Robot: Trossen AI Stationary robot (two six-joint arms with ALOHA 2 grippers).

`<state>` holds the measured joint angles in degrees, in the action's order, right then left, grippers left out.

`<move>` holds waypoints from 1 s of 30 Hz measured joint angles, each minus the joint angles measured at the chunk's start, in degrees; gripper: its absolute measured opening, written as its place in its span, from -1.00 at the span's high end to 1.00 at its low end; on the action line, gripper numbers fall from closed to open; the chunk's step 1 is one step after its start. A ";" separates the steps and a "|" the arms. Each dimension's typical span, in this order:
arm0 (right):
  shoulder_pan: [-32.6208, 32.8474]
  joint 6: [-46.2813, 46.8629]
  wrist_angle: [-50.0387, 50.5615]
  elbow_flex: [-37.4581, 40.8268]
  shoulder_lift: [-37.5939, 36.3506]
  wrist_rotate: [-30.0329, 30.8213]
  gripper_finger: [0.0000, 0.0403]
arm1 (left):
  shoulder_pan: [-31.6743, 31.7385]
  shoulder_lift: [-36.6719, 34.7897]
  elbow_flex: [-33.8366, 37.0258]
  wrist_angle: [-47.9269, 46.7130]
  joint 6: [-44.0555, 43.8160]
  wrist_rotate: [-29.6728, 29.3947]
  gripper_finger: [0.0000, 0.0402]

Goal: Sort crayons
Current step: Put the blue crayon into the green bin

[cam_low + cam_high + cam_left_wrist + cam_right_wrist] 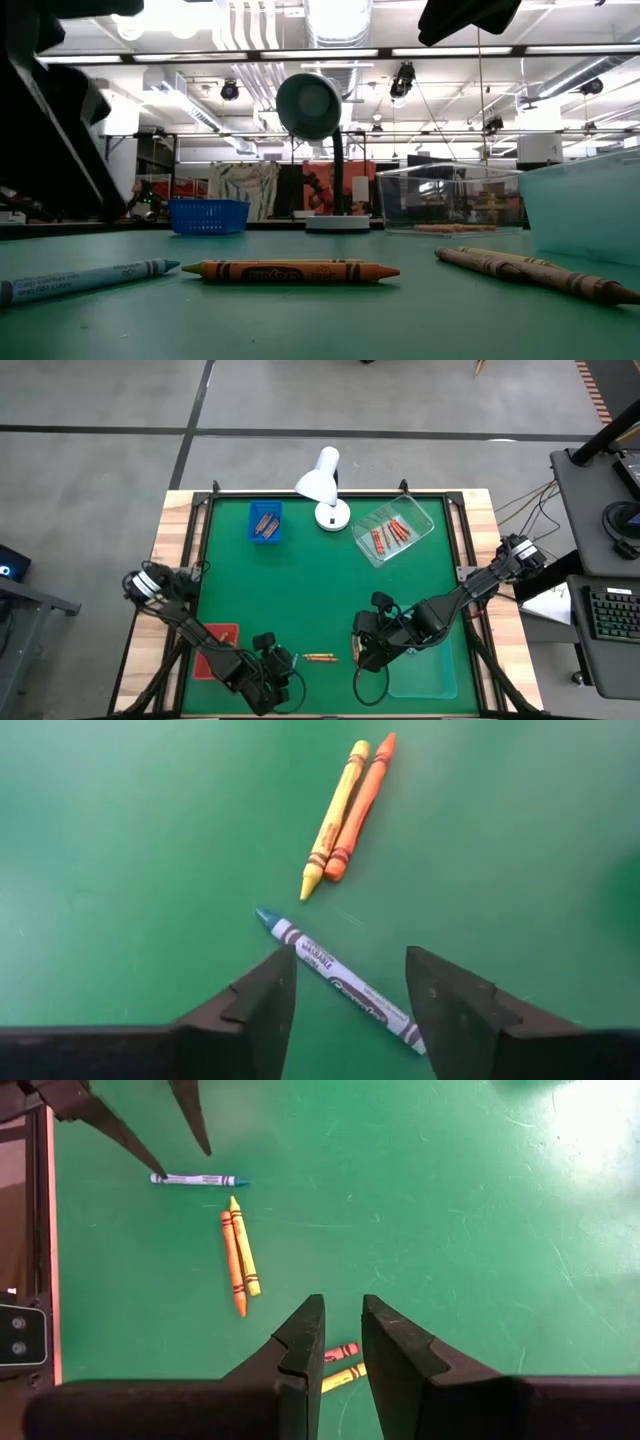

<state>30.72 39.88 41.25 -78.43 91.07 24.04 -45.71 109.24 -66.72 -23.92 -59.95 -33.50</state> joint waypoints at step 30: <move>0.15 0.17 -0.07 0.02 0.02 -0.01 0.71 | -0.65 2.48 8.61 13.92 -12.17 -2.29 0.21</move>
<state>30.87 40.05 41.19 -78.41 91.09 24.03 -46.37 111.72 -58.11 -10.00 -72.12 -35.78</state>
